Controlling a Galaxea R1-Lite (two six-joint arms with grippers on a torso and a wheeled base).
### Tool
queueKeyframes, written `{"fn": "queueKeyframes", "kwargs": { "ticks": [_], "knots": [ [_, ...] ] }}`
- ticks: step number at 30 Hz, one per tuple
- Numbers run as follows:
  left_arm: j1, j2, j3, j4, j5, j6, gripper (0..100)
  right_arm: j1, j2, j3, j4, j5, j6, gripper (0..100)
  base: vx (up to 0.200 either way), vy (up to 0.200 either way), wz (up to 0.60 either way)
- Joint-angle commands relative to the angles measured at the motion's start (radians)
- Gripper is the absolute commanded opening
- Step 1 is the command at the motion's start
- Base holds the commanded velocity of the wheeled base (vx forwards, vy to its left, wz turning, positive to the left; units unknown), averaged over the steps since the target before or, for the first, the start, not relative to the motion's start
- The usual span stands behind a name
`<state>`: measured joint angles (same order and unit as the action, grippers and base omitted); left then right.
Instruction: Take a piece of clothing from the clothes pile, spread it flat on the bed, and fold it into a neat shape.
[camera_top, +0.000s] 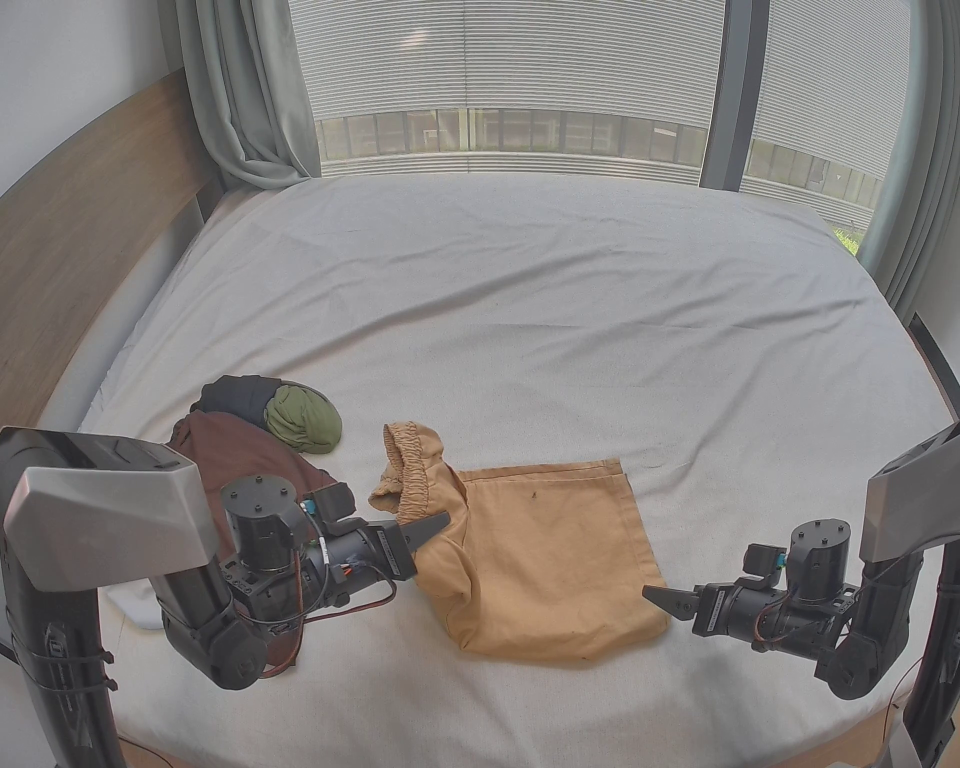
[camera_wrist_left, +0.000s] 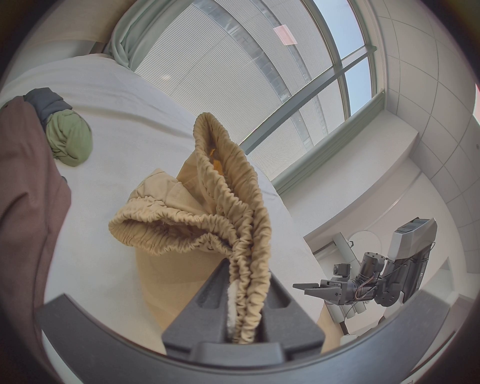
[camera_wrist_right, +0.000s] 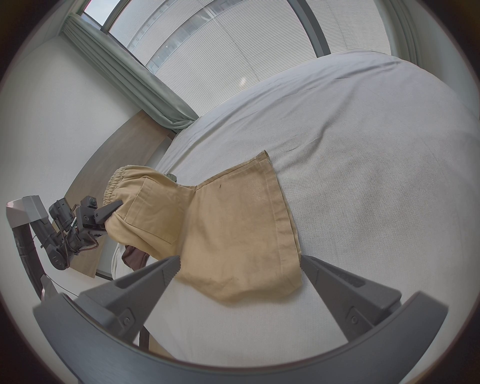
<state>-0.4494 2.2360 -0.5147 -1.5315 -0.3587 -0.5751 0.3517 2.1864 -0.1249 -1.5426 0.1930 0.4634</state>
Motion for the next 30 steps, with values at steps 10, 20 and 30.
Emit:
{"fn": "queueKeyframes", "kwargs": {
  "ticks": [10,20,30],
  "knots": [
    [-0.088,0.048,-0.125,0.062,0.007,-0.005,0,-0.036,-0.002,-0.015,-0.001,0.0,0.0,100,0.0,0.0,0.0],
    [-0.135,0.08,-0.226,0.126,0.017,-0.049,0,-0.077,0.004,-0.047,-0.001,-0.001,0.003,100,0.0,0.0,0.0],
    [-0.175,0.145,-0.301,0.146,0.018,-0.049,0,-0.111,0.006,-0.064,-0.001,-0.001,0.003,100,0.0,0.0,0.0]
  ]
}}
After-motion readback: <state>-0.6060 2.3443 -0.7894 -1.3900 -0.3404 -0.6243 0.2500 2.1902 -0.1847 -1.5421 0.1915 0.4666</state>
